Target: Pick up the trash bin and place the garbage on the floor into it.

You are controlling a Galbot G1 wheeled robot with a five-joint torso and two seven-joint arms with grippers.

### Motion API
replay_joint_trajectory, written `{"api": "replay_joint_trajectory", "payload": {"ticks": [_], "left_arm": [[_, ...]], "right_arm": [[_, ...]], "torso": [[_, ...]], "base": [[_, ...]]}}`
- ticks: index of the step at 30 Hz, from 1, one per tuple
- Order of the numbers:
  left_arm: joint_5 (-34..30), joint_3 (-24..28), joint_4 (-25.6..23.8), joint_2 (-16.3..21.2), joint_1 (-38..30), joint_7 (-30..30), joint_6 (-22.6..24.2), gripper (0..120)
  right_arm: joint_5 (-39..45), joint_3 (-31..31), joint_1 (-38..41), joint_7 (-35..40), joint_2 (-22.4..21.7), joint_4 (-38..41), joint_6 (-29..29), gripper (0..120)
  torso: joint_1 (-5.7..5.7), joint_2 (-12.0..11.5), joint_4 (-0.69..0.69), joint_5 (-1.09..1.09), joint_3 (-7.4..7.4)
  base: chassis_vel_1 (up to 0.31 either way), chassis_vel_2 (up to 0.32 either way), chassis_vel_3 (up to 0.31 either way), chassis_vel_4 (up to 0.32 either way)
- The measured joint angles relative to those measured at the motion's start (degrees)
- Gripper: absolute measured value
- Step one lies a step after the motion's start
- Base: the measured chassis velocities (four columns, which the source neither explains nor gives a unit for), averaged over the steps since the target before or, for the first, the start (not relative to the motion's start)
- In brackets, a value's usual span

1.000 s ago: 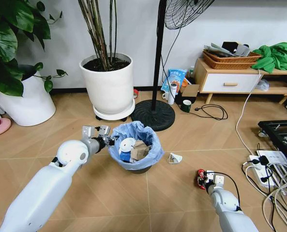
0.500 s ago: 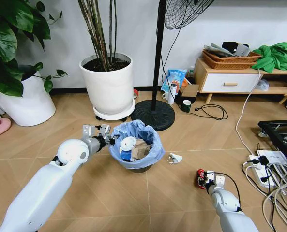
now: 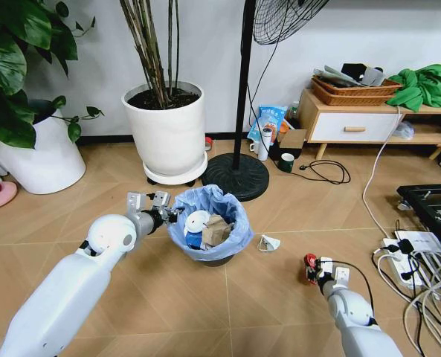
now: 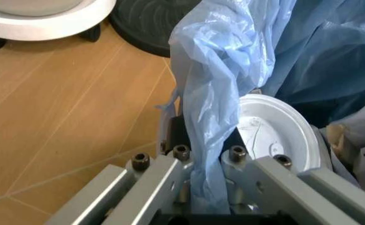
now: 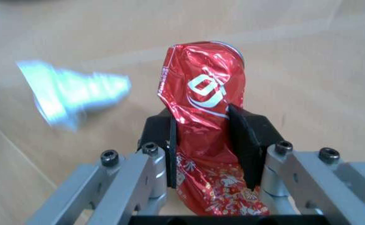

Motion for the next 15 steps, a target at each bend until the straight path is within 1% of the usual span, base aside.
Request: {"api": "replay_joint_trajectory", "payload": {"ticks": [4,5,6,7,8,10,11,13,14,15], "left_arm": [[0.0,0.0,-0.1,0.1,0.1,0.0,0.0,0],[0.0,0.0,-0.1,0.1,0.1,0.0,0.0,0],[0.0,0.0,-0.1,0.1,0.1,0.0,0.0,0],[0.0,0.1,-0.2,0.2,0.1,0.0,0.0,0],[0.0,0.1,-0.2,0.2,0.1,0.0,0.0,0],[0.0,0.2,-0.4,0.2,0.1,-0.1,0.0,0],[0.0,0.3,-0.5,0.2,0.0,-0.1,0.0,0],[0.0,0.3,-0.5,0.3,-0.1,-0.2,0.0,0],[0.0,0.3,-0.5,0.3,-0.1,-0.2,0.0,0],[0.0,0.3,-0.5,0.3,-0.1,-0.2,0.0,0]], "right_arm": [[4.9,-0.5,1.4,-0.5,-2.5,7.3,-1.1,26],[4.9,-0.5,1.4,-0.5,-2.5,7.3,-1.1,26],[6.3,-0.7,1.8,-0.9,-3.3,9.5,-1.4,26],[8.2,-1.2,2.2,-1.8,-5.1,12.5,-1.5,26],[8.2,-1.2,2.2,-1.8,-5.1,12.5,-1.5,26],[10.6,-1.8,2.5,-3.0,-7.9,16.1,-2.1,25],[12.6,-2.2,2.7,-4.0,-10.4,18.9,-2.5,25],[15.7,-3.4,3.2,-5.1,-13.7,22.7,-3.0,25],[15.7,-3.4,3.2,-5.1,-13.7,22.7,-3.0,25],[17.8,-4.4,4.1,-5.2,-15.3,24.7,-3.2,25]], "torso": [[0.00,0.0,0.00,0.01,-0.01],[0.00,0.0,0.00,0.01,-0.01],[0.00,0.0,0.00,0.00,-0.01],[0.00,0.0,0.01,0.00,0.00],[0.00,0.0,0.01,0.00,0.00],[0.00,0.0,0.01,-0.01,-0.01],[0.00,0.0,0.01,-0.04,-0.01],[0.00,0.0,-0.02,0.01,-0.01],[0.00,0.0,-0.02,0.01,-0.01],[0.00,0.0,-0.01,-0.01,-0.01]], "base": [[0.000,0.000,0.000,0.000],[0.000,0.000,0.000,0.000],[0.000,0.000,0.000,0.000],[0.000,0.000,0.000,0.000],[0.000,0.000,0.000,0.000],[0.000,0.000,0.000,0.000],[0.000,0.000,0.000,0.000],[0.000,0.000,0.000,0.000],[0.000,0.000,0.000,0.000],[0.000,0.000,0.000,0.000]]}}
